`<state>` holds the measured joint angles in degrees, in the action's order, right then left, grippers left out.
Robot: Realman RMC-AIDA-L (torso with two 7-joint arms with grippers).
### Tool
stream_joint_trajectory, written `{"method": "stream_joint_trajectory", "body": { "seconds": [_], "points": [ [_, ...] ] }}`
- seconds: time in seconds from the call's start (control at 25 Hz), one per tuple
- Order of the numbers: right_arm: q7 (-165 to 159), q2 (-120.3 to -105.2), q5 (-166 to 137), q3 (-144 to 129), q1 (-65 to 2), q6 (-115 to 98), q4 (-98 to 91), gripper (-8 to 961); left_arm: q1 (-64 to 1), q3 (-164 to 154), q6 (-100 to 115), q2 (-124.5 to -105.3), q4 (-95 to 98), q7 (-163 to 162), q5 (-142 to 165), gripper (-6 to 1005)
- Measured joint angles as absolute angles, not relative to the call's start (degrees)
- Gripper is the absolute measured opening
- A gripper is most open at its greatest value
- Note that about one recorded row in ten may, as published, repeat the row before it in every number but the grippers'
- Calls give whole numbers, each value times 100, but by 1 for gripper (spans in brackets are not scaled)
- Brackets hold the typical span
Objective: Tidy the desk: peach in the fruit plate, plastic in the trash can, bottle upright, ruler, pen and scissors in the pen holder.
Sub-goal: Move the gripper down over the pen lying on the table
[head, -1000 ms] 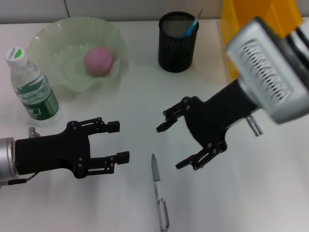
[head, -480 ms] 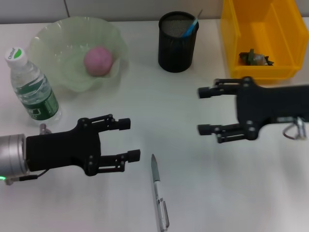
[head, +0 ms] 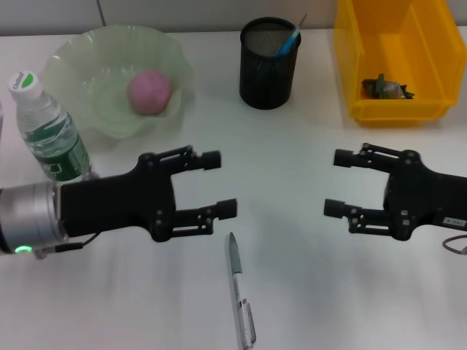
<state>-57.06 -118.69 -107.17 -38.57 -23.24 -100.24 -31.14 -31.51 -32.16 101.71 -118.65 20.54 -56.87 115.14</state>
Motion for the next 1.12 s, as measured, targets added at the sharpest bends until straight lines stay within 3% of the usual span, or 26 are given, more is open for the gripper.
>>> {"method": "stream_joint_trajectory", "body": {
  "seconds": [0.52,0.88,1.12],
  "points": [
    [-6221,-11468,-10711,-3060,-2063,-10294,-2831,777,-4262,-4561,10422,-11836,3736,-5889,11536,781],
    [-6827,-11489,-10757,-3026,-2008,-9787,-2816,777,-4279,-6402,10438,-11839,5738,-5426,12125,781],
    [-6933,-11702,-10762,-3029,-1898,-9701,-2925,777,-4407,-6944,10410,-11858,6304,-4965,12887,781]
  ]
}}
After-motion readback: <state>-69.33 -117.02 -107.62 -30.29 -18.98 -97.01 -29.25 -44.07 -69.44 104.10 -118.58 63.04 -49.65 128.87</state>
